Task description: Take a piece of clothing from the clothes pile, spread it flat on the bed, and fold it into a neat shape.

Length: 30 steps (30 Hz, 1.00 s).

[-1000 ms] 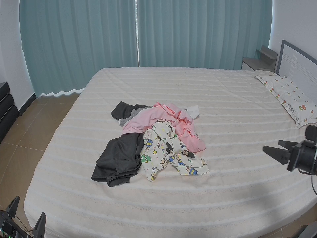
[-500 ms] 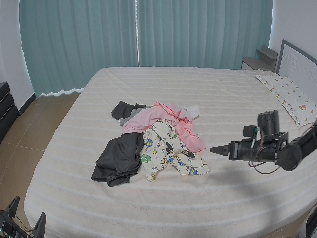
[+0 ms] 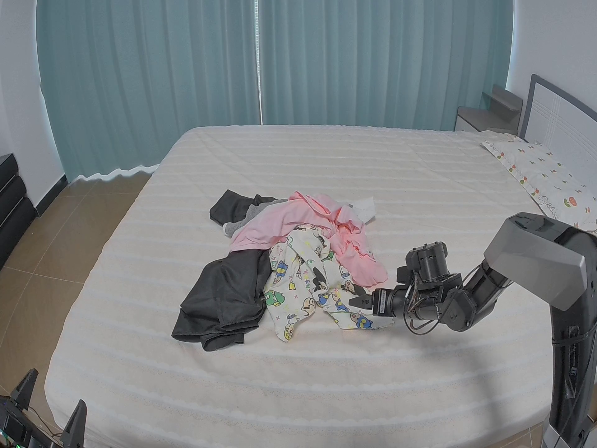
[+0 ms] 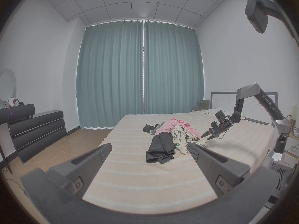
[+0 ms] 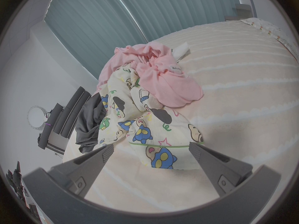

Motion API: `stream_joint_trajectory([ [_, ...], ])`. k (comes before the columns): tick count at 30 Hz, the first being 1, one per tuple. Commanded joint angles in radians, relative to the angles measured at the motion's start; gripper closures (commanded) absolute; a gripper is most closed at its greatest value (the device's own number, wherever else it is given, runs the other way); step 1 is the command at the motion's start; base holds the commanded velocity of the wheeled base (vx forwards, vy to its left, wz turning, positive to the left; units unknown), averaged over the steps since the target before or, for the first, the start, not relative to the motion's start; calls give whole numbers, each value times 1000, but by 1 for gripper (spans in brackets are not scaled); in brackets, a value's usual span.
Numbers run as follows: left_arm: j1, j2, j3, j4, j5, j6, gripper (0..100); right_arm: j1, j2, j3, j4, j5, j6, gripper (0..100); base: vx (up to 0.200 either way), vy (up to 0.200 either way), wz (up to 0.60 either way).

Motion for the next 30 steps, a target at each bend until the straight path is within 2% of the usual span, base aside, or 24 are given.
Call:
stream_joint_trajectory([
  [1, -1, -16, 18, 0, 0, 0, 0, -15, 42, -18, 0, 0, -12, 0, 0, 0, 0],
  [9, -1, -16, 18, 0, 0, 0, 0, -49, 69, -41, 23, 2, -69, 0, 0, 0, 0],
  [21, -1, -16, 18, 0, 0, 0, 0, -29, 89, -119, 126, 31, -111, 0, 0, 0, 0],
  [26, -1, -16, 18, 0, 0, 0, 0, -3, 101, -190, 246, 42, -131, 0, 0, 0, 0],
  [30, -1, -16, 18, 0, 0, 0, 0, -1, 101, -240, 350, 45, -192, 0, 0, 0, 0],
])
